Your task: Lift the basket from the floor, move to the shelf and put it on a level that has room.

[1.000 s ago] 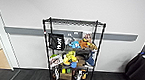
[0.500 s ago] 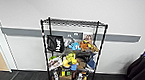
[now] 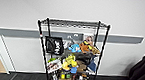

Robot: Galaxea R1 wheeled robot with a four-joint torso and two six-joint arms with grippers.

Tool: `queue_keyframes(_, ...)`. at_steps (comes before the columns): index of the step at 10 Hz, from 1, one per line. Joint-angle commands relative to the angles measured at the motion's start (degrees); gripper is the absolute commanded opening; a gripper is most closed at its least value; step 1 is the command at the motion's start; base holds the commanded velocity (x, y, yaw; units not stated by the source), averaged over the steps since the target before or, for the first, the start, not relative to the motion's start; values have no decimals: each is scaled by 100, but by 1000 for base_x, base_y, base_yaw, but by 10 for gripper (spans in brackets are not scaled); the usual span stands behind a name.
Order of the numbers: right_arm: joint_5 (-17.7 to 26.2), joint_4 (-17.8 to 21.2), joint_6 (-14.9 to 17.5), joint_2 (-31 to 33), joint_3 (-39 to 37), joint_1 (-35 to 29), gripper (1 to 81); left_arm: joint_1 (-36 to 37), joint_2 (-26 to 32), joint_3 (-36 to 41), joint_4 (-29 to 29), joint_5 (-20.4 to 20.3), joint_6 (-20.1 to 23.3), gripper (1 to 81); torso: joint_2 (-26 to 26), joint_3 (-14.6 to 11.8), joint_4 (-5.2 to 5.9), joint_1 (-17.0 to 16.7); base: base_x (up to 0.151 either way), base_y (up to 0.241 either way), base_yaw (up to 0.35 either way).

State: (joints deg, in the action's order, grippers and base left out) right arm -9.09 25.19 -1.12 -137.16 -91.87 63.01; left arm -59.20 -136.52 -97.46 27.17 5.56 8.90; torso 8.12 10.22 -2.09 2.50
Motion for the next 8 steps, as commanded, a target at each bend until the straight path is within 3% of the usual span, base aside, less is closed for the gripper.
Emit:
queue_keyframes(1,189,65,-72,195,241,-539,10,606,151,280,-45,270,68,10,0,0,0,0,117,0,0)
queue_keyframes(8,189,65,-72,195,249,-540,10,606,160,280,-45,270,68,10,0,0,0,-2,117,0,0)
